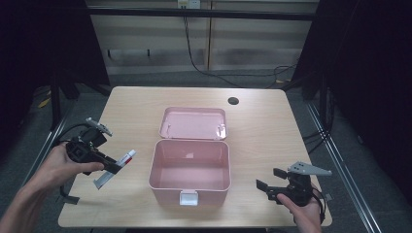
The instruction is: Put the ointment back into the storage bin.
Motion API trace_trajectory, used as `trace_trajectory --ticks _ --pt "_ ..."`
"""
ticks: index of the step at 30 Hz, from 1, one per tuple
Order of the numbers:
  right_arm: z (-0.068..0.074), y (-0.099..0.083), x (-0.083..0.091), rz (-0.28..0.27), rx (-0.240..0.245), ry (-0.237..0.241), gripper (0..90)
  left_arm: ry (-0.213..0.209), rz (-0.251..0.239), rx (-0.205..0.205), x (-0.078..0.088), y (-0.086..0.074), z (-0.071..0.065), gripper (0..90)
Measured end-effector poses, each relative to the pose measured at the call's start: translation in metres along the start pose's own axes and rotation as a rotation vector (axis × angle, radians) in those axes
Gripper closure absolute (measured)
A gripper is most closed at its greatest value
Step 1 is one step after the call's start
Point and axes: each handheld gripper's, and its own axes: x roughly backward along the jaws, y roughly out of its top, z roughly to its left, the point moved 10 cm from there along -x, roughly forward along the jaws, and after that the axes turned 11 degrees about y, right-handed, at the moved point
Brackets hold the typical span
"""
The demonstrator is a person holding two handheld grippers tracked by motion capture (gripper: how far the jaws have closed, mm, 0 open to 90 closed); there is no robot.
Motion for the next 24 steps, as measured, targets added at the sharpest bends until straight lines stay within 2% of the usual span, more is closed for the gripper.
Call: trace_trajectory --ticks 2,5,7,9,10,17,18,19,20,21,22,24 --pt "0.0 0.0 0.0 0.002 0.0 -0.002 14.2 0.009 -0.003 -0.002 0.001 0.002 -0.001 70.8" --pt "0.0 0.0 0.0 0.002 0.0 -0.001 14.2 0.001 -0.005 -0.008 0.003 0.004 -0.003 70.8" --pt "0.0 0.0 0.0 0.002 0.0 -0.001 14.2 0.018 -0.006 -0.005 0.006 0.01 -0.004 70.8" --pt "0.0 0.0 0.0 0.002 0.0 0.0 14.2 0.01 -0.01 -0.005 0.008 0.012 -0.006 70.8" --pt "0.0 0.0 0.0 0.002 0.001 0.002 14.1 -0.005 -0.02 -0.023 0.011 0.016 -0.01 70.8" --pt "0.0 0.0 0.001 -0.001 -0.004 0.008 13.9 0.006 -0.032 -0.059 0.015 0.029 -0.02 70.7" --pt "0.001 0.0 0.001 -0.003 -0.003 0.01 13.9 0.004 -0.031 -0.081 0.015 0.032 -0.025 70.7" --pt "0.001 0.0 0.001 -0.003 -0.003 0.01 13.9 0.004 -0.031 -0.081 0.015 0.032 -0.025 70.7" --pt "0.0 0.0 0.001 -0.002 -0.003 0.009 13.9 0.021 -0.029 -0.117 0.016 0.036 -0.03 70.6" --pt "0.0 0.0 0.001 -0.002 -0.003 0.009 13.9 0.021 -0.029 -0.117 0.016 0.036 -0.03 70.6" --pt "0.001 0.0 0.001 -0.001 -0.004 0.012 13.9 0.015 -0.025 -0.149 0.017 0.038 -0.036 70.7" --pt "0.0 0.0 0.001 0.0 -0.007 0.008 13.9 0.021 -0.019 -0.16 0.017 0.041 -0.04 70.7"
